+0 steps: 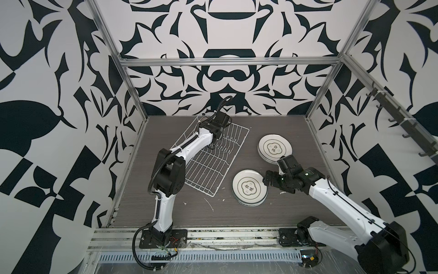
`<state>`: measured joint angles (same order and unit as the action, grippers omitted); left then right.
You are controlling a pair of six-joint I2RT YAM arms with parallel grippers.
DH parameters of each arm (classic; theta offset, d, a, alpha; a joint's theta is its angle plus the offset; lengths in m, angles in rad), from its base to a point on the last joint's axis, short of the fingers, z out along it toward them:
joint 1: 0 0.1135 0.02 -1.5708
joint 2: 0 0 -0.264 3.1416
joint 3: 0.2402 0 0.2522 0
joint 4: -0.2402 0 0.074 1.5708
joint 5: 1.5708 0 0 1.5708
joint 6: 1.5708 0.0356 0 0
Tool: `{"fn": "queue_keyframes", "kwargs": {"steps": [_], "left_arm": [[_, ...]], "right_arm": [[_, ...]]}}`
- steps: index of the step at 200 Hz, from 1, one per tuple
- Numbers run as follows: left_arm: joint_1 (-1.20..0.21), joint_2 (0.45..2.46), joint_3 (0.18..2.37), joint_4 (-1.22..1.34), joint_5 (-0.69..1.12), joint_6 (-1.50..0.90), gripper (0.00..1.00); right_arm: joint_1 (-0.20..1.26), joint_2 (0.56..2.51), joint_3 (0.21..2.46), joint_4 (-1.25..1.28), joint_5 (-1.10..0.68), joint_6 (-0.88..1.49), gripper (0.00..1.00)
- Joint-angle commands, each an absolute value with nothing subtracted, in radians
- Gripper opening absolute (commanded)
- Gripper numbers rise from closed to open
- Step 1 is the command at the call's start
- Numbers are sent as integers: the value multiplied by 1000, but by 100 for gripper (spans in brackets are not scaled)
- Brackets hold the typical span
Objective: Unload the plates from the dish rack
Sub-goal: Pick up a plate from the dish rack.
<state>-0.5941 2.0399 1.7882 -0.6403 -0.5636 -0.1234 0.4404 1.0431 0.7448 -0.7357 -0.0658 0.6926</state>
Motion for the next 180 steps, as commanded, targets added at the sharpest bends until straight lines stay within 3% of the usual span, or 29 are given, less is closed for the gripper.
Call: {"fn": "queue_keyframes", "kwargs": {"steps": [1, 180], "left_arm": [[-594, 2060, 1804, -643, -562, -109, 64], [-546, 2067, 1722, -601, -553, -80, 13]], "right_arm": [[435, 1025, 759, -735, -59, 677, 99], [436, 925, 776, -779, -67, 697, 99]]}}
